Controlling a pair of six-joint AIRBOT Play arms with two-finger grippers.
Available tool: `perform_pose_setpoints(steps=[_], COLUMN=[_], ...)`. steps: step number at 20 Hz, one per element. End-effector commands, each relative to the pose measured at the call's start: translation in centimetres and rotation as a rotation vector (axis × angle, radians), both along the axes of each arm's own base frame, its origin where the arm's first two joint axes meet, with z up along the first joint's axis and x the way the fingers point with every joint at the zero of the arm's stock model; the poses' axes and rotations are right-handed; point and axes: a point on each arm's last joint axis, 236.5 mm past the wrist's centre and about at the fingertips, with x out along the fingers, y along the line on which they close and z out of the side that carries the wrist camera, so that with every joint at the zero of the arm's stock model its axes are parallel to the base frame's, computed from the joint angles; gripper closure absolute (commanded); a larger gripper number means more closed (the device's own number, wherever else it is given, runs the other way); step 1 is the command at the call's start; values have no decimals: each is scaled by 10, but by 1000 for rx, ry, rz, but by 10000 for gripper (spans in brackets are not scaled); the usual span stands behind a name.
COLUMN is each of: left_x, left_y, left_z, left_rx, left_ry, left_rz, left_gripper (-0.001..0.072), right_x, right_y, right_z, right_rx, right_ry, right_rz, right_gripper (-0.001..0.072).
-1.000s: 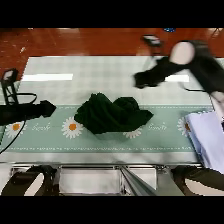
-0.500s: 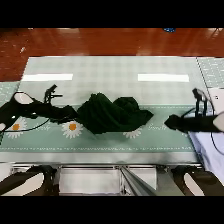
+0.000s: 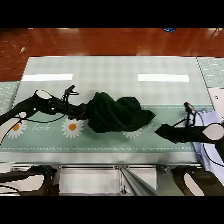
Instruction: Fold the shirts.
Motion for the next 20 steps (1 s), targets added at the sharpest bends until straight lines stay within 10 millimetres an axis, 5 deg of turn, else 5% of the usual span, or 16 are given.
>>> perform_pose_setpoints(steps=[1, 9, 12, 13, 14, 17, 20], left_x=[3, 10, 15, 19, 26, 59, 105], left_y=[-7, 9, 12, 13, 14, 23, 53], left_z=[14, 19, 18, 20, 25, 79, 181], left_rx=[-29, -31, -23, -21, -24, -66, -58], left_ry=[-34, -32, -44, -55, -72, -196, -455], left_rz=[-85, -69, -52, -45, -41, -40, 35], left_gripper=[688, 687, 688, 688, 688, 688, 688], right_x=[15, 91, 117, 125, 133, 163, 205], right_y=[27, 38, 49, 52, 56, 63, 48], right_z=[-16, -41, -42, -38, -29, 34, 150], right_rx=[51, 59, 100, 105, 110, 92, -20], right_ry=[-4, 18, 13, 5, -23, -171, -453], right_rz=[16, -28, -21, -7, 41, 199, 233], right_gripper=[317, 318, 401, 494, 681, 689, 690])
